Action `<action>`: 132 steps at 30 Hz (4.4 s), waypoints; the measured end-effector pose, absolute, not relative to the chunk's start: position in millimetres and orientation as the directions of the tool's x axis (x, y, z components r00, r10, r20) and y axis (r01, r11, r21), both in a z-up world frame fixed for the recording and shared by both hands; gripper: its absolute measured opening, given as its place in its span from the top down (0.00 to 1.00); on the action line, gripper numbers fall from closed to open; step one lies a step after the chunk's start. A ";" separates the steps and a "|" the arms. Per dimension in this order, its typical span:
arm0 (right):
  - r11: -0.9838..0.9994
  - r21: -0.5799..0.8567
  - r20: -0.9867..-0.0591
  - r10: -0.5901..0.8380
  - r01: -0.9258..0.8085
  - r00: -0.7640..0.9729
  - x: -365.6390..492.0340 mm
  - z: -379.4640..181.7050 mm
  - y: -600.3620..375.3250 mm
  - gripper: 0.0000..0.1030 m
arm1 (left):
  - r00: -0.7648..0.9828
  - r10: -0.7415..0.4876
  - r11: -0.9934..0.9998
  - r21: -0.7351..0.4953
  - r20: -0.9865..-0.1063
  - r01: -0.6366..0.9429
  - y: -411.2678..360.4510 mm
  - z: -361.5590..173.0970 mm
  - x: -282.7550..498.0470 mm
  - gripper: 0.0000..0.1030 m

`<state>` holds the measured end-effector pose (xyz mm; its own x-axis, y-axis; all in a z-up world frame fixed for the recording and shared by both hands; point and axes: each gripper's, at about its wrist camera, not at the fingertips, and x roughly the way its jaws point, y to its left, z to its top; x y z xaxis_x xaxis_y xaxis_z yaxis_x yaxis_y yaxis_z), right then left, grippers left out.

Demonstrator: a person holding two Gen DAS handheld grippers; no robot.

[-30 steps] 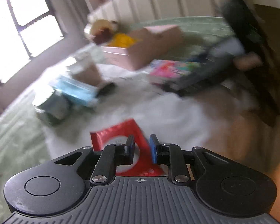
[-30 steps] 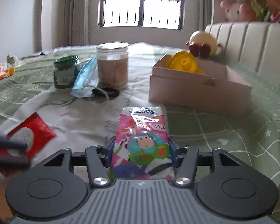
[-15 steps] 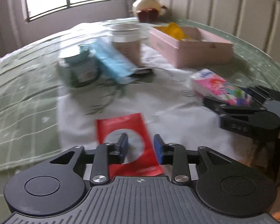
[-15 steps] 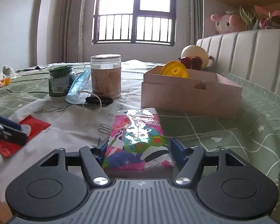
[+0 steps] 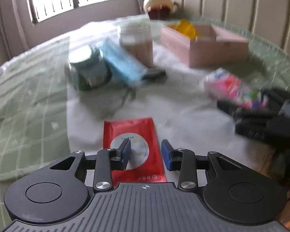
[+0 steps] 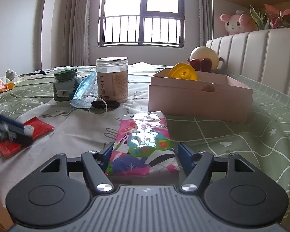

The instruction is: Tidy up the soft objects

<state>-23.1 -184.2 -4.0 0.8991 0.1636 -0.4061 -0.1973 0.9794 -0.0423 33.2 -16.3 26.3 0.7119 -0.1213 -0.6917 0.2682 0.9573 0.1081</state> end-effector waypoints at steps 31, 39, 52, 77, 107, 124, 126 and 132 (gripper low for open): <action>0.978 -0.034 -0.411 0.173 -0.205 0.895 -23.1 -4.1 -184.3 0.31 | 0.732 -0.174 0.978 -0.029 -0.659 0.206 19.5 40.0 37.4 0.24; 0.966 0.043 -0.508 0.241 -0.255 0.827 -13.3 15.0 -192.3 0.27 | 0.677 -0.205 0.968 -0.045 -0.706 0.247 12.1 24.1 54.0 0.21; 0.939 -0.026 -0.588 0.263 -0.342 0.765 -17.2 70.6 -210.2 0.53 | 0.695 -0.337 0.913 -0.040 -0.635 0.406 -13.6 41.9 33.9 0.47; 0.973 0.224 -0.730 0.202 -0.051 0.653 242.4 77.8 -316.8 0.49 | 0.542 -0.411 0.879 -0.161 -0.733 0.450 -185.7 63.0 300.8 0.37; 0.971 0.238 -0.625 0.124 0.036 0.771 186.6 154.7 -324.3 0.26 | 0.784 -0.485 0.832 -0.479 -0.388 0.278 -8.3 123.7 204.9 0.37; 0.867 -0.081 -0.614 0.345 -0.492 0.710 123.1 106.7 -83.1 0.27 | 0.853 -0.192 0.882 -0.467 -0.486 -0.067 122.8 73.9 153.4 0.37; 0.834 -0.174 -0.599 0.332 -0.524 0.729 113.2 94.5 -55.1 0.28 | 0.847 -0.220 0.877 -0.479 -0.484 -0.046 125.5 68.6 152.3 0.37; 0.778 -0.301 -0.646 0.258 -0.551 0.718 118.4 55.1 -6.2 0.48 | 0.815 -0.323 0.857 -0.514 -0.481 0.036 126.2 57.6 144.9 0.37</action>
